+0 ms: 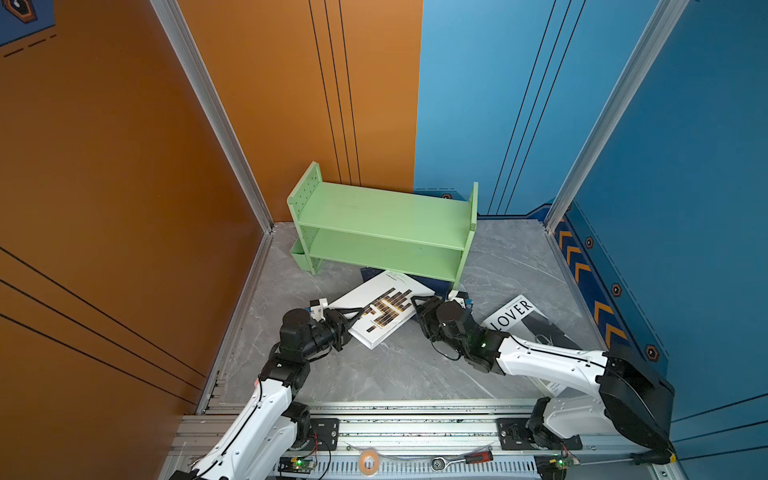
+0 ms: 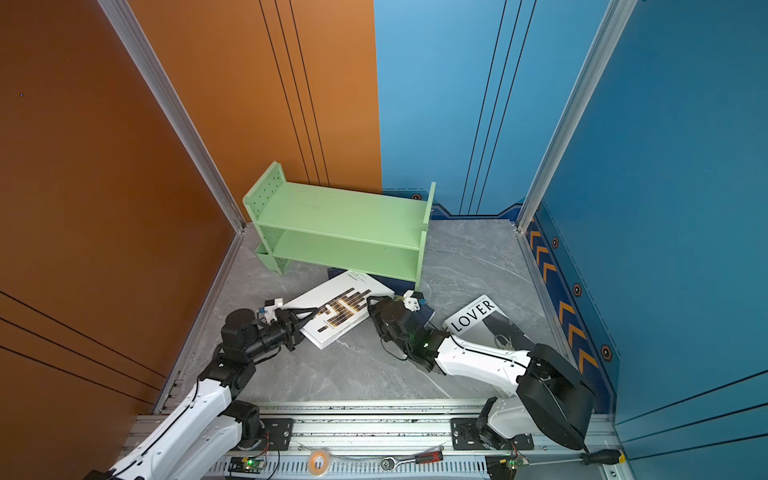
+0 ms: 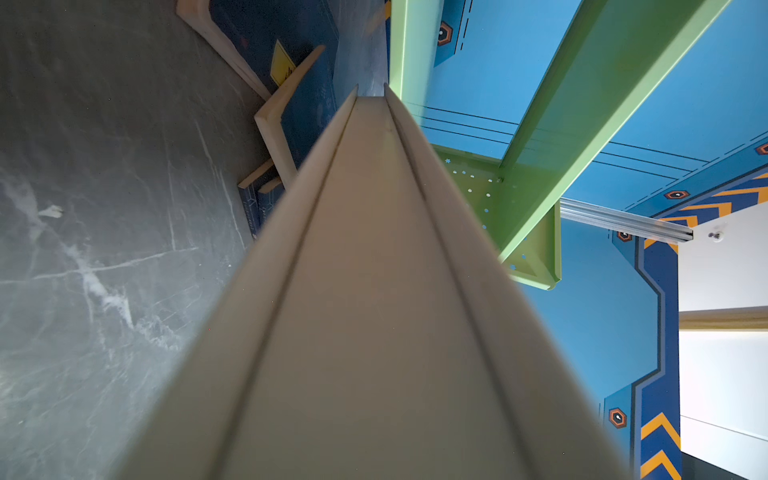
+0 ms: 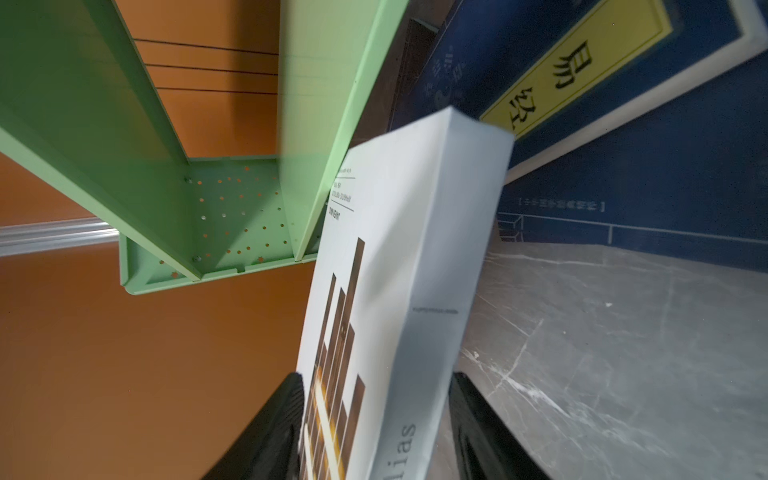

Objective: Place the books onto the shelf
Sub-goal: 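Lift the white portfolio off the blue books, gripping opposite edges with both grippers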

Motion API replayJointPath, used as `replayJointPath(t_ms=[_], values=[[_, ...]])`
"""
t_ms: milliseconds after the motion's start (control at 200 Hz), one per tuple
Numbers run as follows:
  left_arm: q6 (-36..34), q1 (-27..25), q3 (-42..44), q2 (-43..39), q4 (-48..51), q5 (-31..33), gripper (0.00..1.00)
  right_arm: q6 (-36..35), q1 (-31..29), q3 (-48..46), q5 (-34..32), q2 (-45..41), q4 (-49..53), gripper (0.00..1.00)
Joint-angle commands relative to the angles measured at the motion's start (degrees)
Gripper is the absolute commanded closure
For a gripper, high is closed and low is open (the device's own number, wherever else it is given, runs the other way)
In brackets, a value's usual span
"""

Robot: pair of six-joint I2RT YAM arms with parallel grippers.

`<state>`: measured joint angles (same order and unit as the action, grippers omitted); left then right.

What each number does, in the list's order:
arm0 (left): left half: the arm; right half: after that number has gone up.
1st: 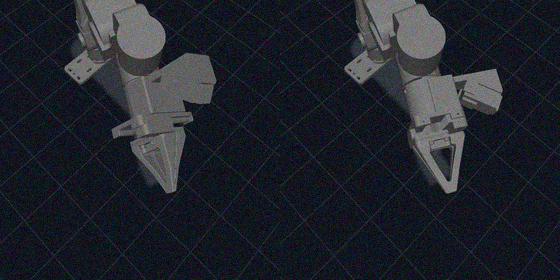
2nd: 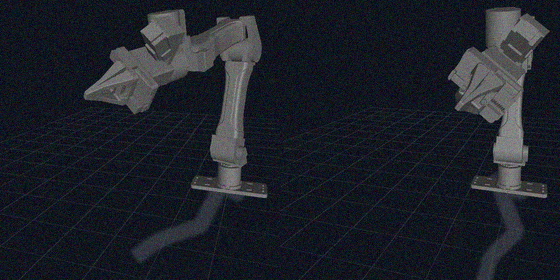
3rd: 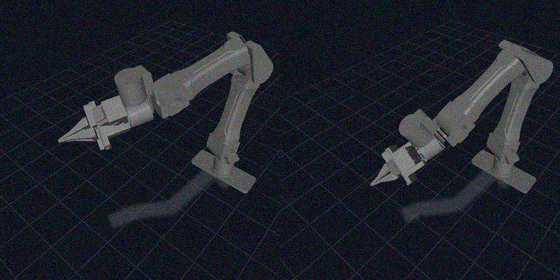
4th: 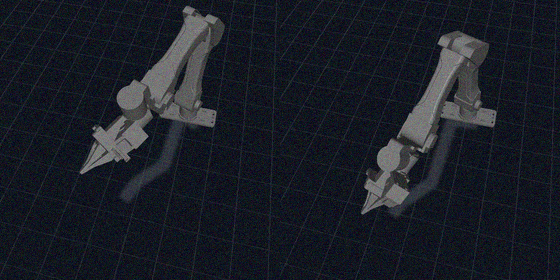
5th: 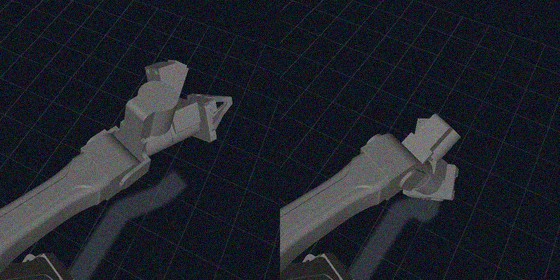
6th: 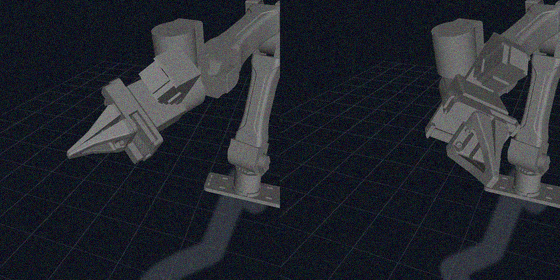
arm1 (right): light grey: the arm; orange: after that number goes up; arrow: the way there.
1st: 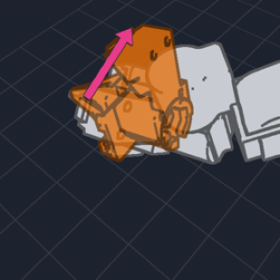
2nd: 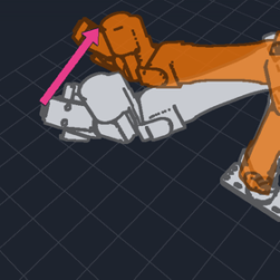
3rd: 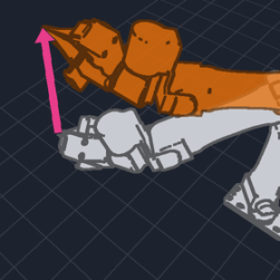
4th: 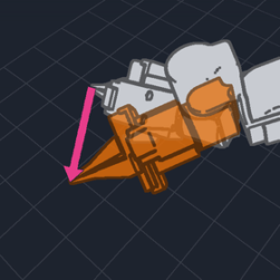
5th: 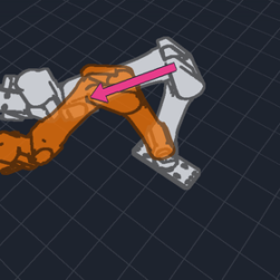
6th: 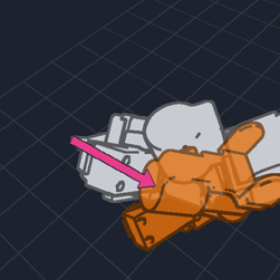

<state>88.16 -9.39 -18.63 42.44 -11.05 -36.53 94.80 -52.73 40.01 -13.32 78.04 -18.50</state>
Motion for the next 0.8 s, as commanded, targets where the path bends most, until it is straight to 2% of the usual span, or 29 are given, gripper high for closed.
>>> replayJointPath(t_ms=[0,145,250,340,561,621,691,796], values=[[-7.7,3.1,-6.8,-0.6,4.6,-7.4,0.87,-4.9,2.0,0.6,3.1,-2.6,-0.3,0.32],[-17.5,5.2,-15.0,0.6,17.2,-13.2,0.87,-14.7,4.3,2.9,5.4,-8.1,9.5,0.2],[-24.0,6.1,-20.6,1.7,26.8,-16.5,0.87,-23.8,5.4,5.7,4.9,-12.9,18.1,0.16],[-26.6,6.8,-24.2,2.6,29.4,-20.4,0.87,-29.8,7.0,7.4,4.7,-16.8,22.7,0.15],[-28.2,7.7,-33.7,4.7,29.9,-27.9,0.9,-41.4,12.1,9.7,10.3,-22.7,24.6,0.13],[-25.5,8.2,-36.6,6.1,25.3,-28.6,0.91,-43.9,15.0,10.7,12.3,-23.3,24.0,0.12],[-21.7,8.7,-40.9,7.9,17.4,-30.1,0.86,-47.0,15.8,12.7,13.7,-23.5,24.3,0.12],[-23.2,9.1,-49.3,12.1,18.2,-30.7,0.86,-51.6,16.0,15.8,14.2,-24.5,25.6,0.11]])
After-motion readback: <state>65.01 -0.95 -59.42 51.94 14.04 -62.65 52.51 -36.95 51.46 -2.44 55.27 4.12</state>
